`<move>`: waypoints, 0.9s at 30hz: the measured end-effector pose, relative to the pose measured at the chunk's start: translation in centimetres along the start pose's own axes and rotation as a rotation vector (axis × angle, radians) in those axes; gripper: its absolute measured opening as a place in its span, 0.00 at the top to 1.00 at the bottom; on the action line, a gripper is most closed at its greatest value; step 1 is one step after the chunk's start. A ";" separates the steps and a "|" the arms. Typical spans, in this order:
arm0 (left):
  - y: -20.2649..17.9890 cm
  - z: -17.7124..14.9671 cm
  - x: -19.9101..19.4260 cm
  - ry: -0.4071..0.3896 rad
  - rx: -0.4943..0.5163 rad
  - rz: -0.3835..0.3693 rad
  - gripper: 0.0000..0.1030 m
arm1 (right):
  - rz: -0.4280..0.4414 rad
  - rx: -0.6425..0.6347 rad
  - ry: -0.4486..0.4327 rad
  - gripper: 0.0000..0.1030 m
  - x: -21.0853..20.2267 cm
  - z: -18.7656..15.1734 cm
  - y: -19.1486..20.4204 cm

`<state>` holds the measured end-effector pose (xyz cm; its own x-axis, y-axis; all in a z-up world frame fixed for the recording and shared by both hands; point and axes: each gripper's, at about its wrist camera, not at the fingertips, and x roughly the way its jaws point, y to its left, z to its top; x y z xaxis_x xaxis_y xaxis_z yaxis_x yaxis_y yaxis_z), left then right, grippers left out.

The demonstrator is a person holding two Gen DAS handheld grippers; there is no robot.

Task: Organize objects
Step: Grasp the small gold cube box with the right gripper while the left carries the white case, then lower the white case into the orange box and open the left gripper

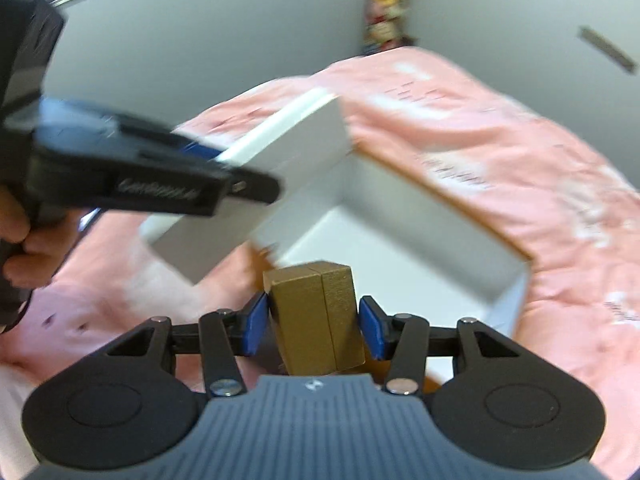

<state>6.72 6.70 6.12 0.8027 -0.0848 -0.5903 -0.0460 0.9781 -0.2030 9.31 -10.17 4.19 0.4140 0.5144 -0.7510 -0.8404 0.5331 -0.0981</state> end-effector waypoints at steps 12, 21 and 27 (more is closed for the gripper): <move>2.2 0.0 11.3 0.113 -0.125 -0.029 0.68 | -0.114 0.183 0.007 0.50 6.0 1.6 -8.1; 3.3 -2.0 16.0 0.257 -0.158 -0.007 0.68 | -0.062 0.250 0.106 0.50 10.4 -0.1 -10.0; 2.6 -2.7 17.7 0.335 -0.123 0.012 0.68 | -0.035 0.272 0.138 0.50 12.5 -0.6 -10.4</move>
<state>19.15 7.21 -6.96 0.5631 -0.1507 -0.8126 -0.1424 0.9508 -0.2750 23.02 -9.69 -4.56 0.3739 0.4065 -0.8337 -0.6942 0.7187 0.0391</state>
